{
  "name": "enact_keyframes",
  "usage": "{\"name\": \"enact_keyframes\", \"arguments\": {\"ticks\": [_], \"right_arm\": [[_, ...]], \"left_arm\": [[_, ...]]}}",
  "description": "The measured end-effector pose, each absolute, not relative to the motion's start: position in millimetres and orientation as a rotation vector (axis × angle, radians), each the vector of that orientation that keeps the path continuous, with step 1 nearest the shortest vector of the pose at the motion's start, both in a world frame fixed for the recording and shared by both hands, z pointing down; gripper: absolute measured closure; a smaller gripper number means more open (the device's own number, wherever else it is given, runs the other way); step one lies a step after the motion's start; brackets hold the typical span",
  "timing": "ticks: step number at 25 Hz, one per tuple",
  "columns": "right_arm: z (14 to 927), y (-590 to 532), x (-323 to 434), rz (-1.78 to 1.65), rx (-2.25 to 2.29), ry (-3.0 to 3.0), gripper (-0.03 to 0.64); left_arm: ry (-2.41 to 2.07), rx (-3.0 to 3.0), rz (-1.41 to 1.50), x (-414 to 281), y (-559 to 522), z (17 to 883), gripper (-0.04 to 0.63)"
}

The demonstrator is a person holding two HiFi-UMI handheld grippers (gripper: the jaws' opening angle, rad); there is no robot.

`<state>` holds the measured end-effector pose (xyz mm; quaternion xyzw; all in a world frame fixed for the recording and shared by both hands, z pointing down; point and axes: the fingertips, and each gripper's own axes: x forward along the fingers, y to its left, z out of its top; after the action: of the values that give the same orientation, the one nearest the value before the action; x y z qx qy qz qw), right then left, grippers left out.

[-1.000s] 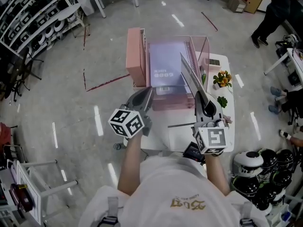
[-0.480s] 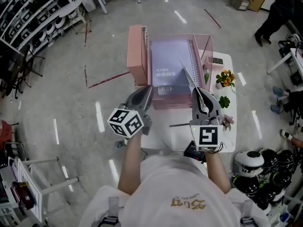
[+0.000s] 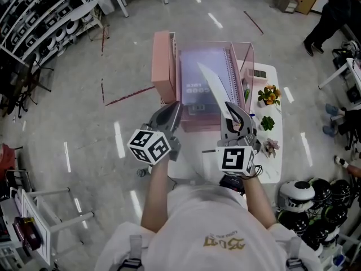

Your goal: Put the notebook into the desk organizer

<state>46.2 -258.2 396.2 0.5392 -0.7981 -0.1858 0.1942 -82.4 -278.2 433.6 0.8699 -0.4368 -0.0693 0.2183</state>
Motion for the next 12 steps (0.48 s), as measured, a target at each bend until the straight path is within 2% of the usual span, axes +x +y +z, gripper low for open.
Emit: {"name": "enact_keyframes", "arguments": {"ticks": [4,12], "right_arm": [[407,-263,34,-0.653,1.42,-2.14,0.595],[423,-275,19,-0.688,1.323,-2.085,0.591]], "left_arm": [[-1.209,2.403,-0.186,-84,-281,436,0.581],[-1.226,2.386,-0.188,-93,-284,438,0.581]]}}
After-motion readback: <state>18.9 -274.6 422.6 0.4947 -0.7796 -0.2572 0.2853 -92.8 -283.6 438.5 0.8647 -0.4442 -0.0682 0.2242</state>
